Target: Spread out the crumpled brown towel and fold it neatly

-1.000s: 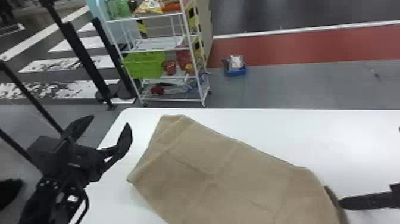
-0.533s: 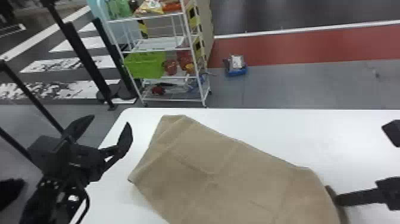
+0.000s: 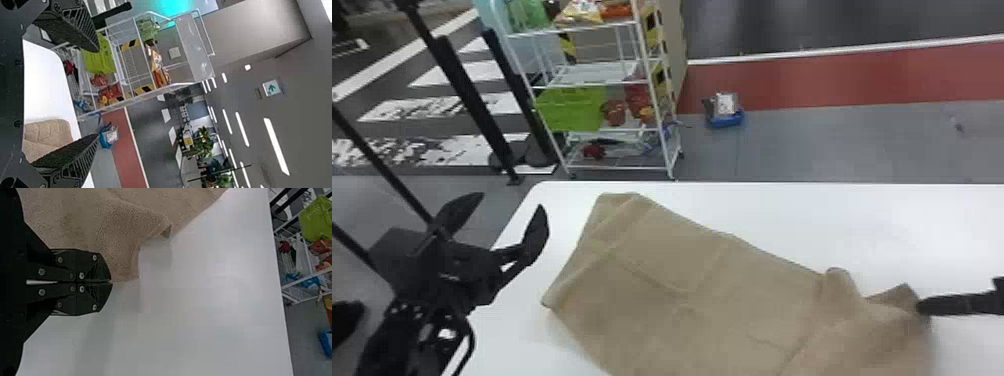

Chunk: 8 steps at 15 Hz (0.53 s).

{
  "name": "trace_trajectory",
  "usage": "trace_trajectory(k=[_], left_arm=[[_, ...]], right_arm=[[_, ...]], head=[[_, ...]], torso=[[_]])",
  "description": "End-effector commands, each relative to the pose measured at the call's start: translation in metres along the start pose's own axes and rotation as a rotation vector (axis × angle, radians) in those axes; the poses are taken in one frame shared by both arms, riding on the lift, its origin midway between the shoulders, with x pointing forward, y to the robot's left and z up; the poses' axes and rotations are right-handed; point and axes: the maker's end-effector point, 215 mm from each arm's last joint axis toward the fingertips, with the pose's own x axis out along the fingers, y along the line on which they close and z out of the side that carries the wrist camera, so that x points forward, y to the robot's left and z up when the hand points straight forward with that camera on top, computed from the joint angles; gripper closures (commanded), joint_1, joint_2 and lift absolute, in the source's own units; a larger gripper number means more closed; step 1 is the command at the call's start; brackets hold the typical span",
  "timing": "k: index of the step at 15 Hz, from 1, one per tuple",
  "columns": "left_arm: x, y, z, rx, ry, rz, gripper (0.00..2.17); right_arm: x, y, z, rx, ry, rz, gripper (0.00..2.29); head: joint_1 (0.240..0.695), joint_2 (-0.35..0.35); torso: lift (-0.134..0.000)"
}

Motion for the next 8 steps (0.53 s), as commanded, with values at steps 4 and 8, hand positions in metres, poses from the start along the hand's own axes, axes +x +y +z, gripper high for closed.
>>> trace_trajectory(k=[4,8], left_arm=[[0.003,-0.003,0.002,-0.006,-0.006,-0.004,0.13],[0.004,-0.009,0.004,-0.012,-0.012,-0.01,0.13]], right_arm=[[-0.061,-0.068,0.002,0.103,-0.077,-0.078,1.33],[-0.067,-0.114,0.008,0.154,-0.083,-0.161,1.33]], head=[[0.695,0.144],[0.695,0.083]], torso=[[-0.122],[-0.122]])
